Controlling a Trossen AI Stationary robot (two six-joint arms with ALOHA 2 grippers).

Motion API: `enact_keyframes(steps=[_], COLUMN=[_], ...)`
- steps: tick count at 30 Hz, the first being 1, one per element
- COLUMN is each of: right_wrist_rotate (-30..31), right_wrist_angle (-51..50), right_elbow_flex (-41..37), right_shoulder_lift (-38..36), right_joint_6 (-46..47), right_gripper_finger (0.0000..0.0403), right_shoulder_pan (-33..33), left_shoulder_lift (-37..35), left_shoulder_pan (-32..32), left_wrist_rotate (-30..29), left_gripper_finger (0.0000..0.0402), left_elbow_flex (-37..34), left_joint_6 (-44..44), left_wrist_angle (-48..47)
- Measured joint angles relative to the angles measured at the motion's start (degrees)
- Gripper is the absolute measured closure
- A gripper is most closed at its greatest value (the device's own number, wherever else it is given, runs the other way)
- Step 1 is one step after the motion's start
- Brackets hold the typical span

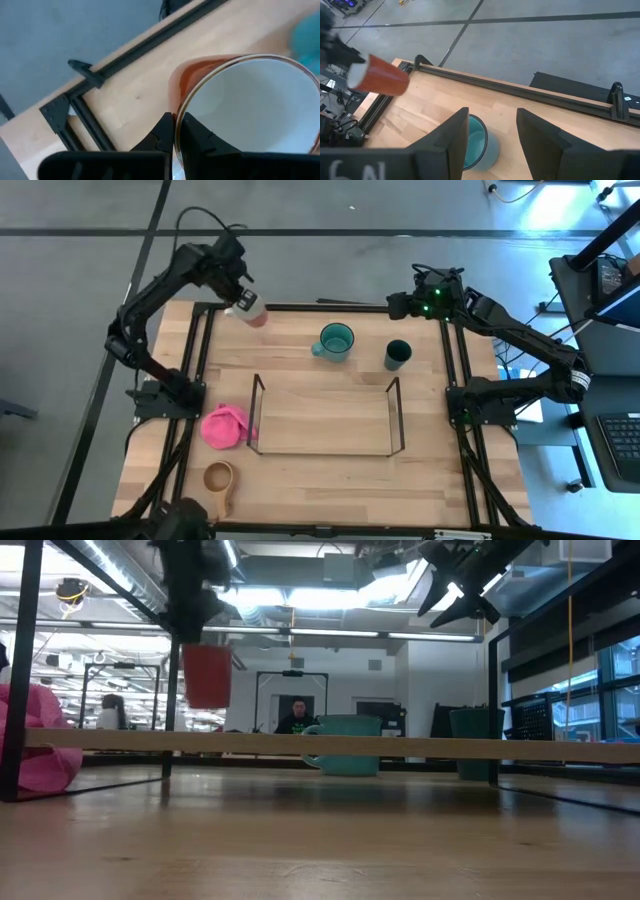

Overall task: Stack small to large cups/mugs on shelf
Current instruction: Put the orange mug on the shelf

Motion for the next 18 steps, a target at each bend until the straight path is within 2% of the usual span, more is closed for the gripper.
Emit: enact_keyframes(steps=[4,7,18], right_wrist_rotate=[0.0,0.0,0.0], right_wrist_angle=[0.0,0.0,0.0], right_elbow_flex=[0.0,0.0,0.0], right_shoulder_lift=[0.0,0.0,0.0], right_joint_6=[-0.6,-1.1,-3.0], right_gripper_finger=[0.0235,0.0235,0.0235], right_shoulder_pan=[0.0,0.0,0.0], left_shoulder_lift=[1.0,1.4,2.3], left_shoulder_pan=[-4.7,-9.5,-28.3], left_wrist_rotate=[0.0,0.1,1.3], left_gripper_finger=[0.0394,0.0394,0.0394], left_elbow_flex=[6.1,9.0,10.0], left_joint_6=[-4.0,-8.8,-25.6], left_wrist_angle=[-4.9,-5.2,-1.3])
